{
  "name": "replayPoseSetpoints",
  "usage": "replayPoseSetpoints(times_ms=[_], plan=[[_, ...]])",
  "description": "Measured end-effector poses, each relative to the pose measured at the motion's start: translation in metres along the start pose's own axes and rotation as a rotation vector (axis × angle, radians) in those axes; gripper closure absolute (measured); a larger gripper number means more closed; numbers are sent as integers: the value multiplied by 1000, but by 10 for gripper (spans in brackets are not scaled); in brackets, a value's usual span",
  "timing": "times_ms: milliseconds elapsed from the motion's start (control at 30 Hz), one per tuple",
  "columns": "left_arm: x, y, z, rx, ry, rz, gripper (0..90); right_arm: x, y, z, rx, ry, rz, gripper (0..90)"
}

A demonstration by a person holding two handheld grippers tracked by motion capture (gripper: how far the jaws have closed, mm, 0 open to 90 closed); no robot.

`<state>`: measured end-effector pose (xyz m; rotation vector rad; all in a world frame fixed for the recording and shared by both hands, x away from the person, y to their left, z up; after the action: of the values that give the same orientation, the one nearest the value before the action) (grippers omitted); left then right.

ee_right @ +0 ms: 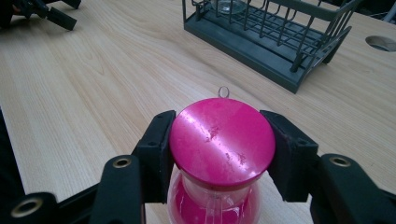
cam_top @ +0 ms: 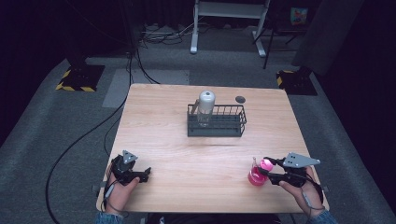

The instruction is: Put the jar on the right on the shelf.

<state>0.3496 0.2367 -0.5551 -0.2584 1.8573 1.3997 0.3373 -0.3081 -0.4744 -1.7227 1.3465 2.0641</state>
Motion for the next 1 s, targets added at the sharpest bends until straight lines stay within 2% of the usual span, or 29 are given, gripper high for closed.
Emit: replayPoseSetpoints(times_ms=[433,1000], plan=[[0,0,0,0,0,0,2,-12,4,-2,7,27,-2,481],[-1,-1,-1,-2,2,1,2,-53,8,-18,26,70,-8,481]])
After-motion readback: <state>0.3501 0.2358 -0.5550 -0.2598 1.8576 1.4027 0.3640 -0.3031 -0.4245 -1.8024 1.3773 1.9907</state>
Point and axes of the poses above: each handheld gripper's, and its own axes: y roughly backward along the jaws, x roughly out of its underside, z roughly to its left, the point moved 1 cm from there along -y, roughly forward along the jaws, and after that the axes turned 6 degrees about x, right-handed, at the moved point
